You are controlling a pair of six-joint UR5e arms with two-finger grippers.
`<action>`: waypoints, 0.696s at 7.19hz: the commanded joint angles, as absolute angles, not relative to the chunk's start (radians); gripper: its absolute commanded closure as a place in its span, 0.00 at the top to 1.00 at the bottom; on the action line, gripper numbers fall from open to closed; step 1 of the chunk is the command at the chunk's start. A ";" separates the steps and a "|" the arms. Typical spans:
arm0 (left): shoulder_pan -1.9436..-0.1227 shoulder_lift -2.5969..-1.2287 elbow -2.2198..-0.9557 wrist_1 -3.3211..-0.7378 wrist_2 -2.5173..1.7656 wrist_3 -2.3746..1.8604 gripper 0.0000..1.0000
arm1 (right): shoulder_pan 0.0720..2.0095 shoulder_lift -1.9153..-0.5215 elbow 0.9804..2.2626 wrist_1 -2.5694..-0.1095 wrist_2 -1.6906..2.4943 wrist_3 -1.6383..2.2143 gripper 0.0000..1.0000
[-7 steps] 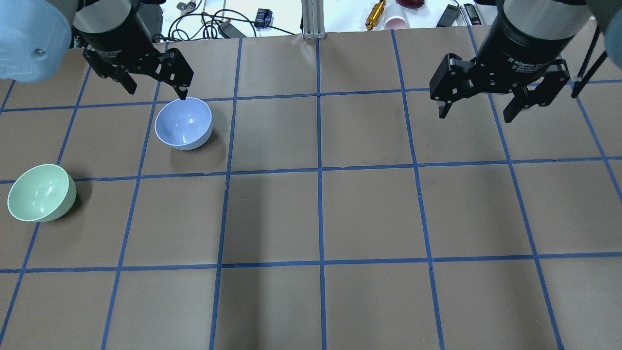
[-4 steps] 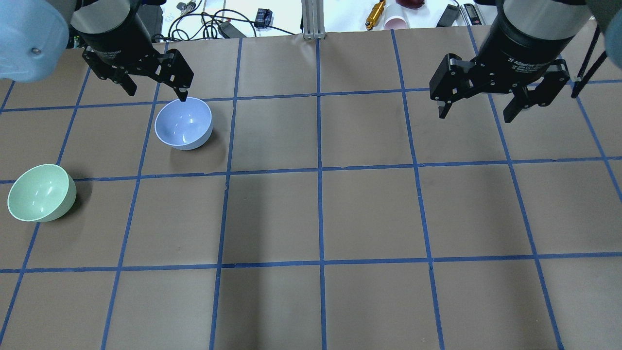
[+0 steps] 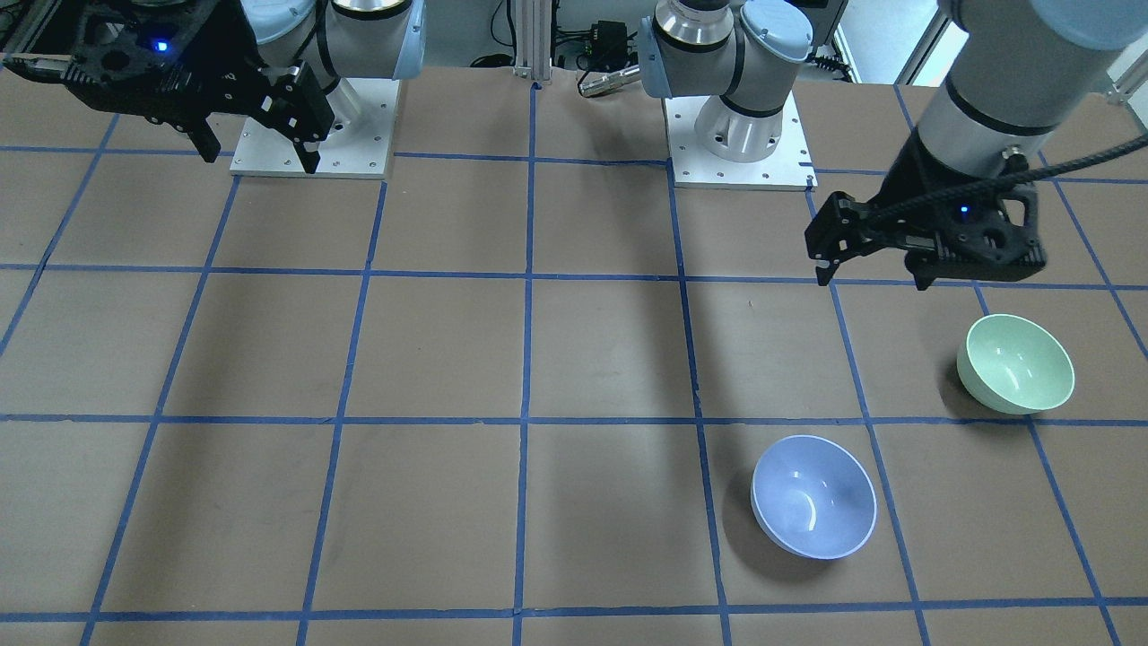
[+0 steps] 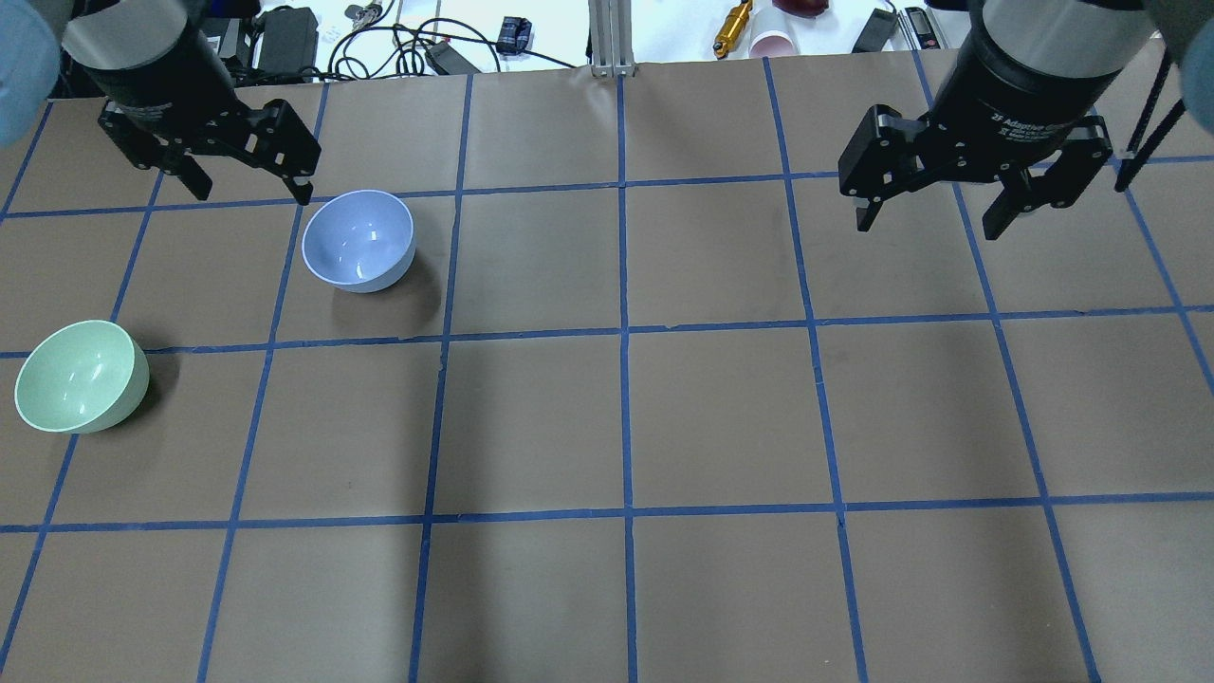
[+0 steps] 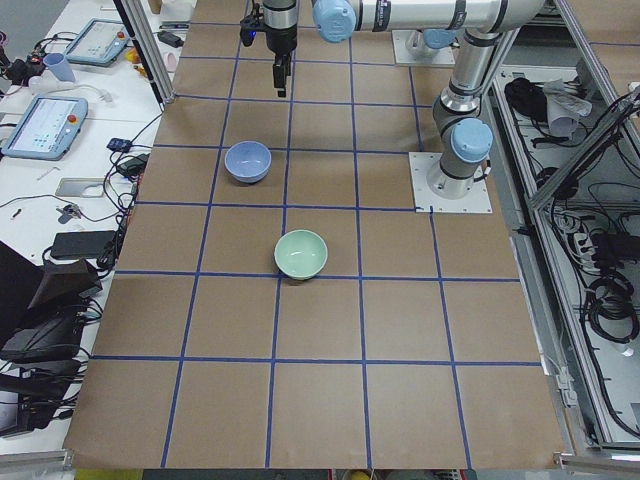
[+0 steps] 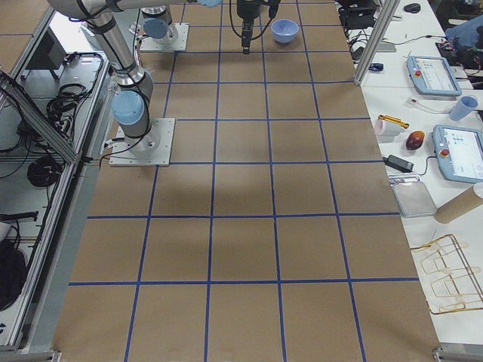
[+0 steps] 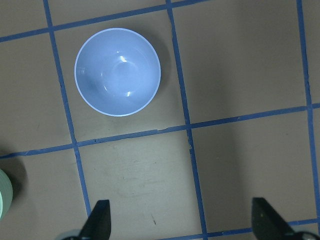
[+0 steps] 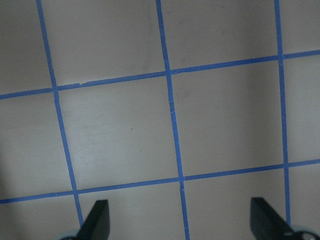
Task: Stack green bowl on blue bowl
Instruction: 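Move the left gripper over to the light green bowl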
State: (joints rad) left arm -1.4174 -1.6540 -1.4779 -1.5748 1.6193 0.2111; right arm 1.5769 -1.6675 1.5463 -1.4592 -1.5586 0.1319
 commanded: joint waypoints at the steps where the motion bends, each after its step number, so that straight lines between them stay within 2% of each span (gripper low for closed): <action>1: -1.301 -1.652 -1.477 -1.582 1.624 0.308 1.00 | 1.577 -1.667 1.548 -1.459 -1.559 0.132 1.00; 5: -1.047 -1.677 -1.563 -1.539 1.611 0.611 1.00 | 1.577 -1.667 1.548 -1.459 -1.559 0.132 1.00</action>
State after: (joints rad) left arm -1.1227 -1.6705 -1.5285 -1.5621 1.6159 0.5009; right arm 1.5769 -1.6674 1.5468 -1.4596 -1.5585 0.1319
